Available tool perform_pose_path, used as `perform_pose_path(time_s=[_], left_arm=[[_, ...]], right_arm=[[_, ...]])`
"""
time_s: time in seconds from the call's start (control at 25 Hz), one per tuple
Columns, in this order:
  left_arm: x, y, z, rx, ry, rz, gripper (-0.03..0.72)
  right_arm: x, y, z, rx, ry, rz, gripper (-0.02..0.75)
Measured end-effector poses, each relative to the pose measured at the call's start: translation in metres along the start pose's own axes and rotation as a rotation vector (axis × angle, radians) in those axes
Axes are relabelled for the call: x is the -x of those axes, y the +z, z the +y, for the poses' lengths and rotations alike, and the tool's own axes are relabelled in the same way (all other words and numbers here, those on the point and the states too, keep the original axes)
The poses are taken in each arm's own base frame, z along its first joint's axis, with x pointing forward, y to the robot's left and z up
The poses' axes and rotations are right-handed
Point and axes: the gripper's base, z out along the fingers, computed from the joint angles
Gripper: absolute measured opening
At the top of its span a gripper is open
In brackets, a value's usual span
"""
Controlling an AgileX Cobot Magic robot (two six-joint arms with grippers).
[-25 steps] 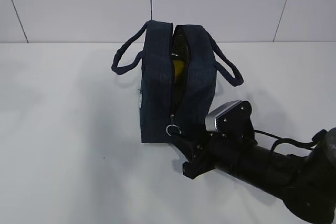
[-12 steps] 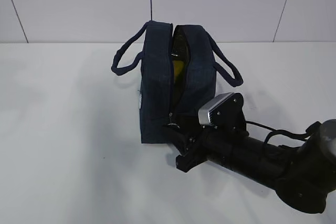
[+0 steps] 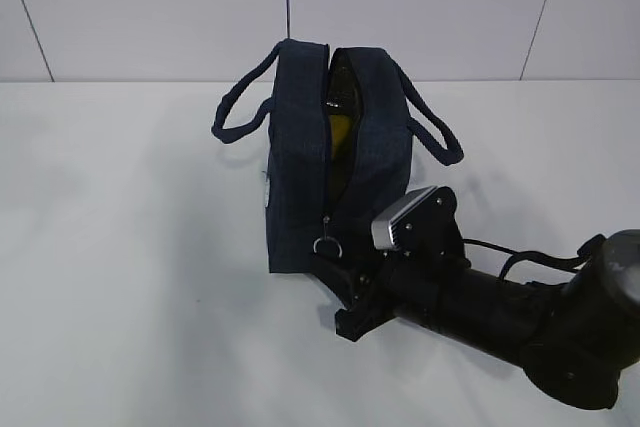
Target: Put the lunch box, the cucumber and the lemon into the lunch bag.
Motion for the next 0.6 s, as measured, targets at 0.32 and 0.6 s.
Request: perform_pose_path(time_s=[0.32,0.6], left_arm=[[0.0,0.0,0.0,0.0,0.0,0.0,0.237],[0.0,0.0,-0.0001,-0.001,-0.001,0.0,0.237]], right_arm=[[-0.0119,0.0023,-0.0001,0.006,0.015,0.005,0.352],[-0.0086,0.0051,-0.001,0.007,0.011,-0.012,0.351]])
